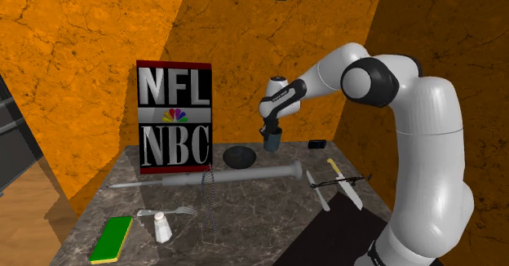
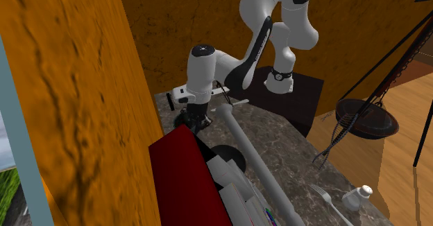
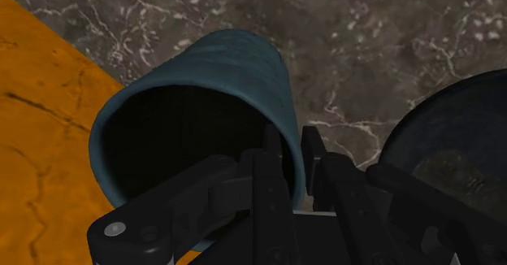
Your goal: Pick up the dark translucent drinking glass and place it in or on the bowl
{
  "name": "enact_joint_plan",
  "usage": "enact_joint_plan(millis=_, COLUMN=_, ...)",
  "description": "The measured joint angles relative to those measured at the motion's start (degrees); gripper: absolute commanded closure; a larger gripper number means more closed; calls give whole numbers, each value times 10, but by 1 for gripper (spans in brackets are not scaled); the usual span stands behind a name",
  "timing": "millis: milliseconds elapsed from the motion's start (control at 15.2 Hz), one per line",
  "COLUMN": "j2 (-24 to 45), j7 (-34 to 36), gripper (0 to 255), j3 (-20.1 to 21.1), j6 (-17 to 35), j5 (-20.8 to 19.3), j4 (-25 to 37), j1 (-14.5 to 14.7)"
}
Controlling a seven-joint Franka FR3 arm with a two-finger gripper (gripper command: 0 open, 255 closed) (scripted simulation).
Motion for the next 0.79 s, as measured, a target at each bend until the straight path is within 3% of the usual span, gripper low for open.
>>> enact_joint_plan(millis=792, j2=-51, j7=-3, gripper=255, j3=-2, j6=-73, j5=-3, j4=23, j1=1)
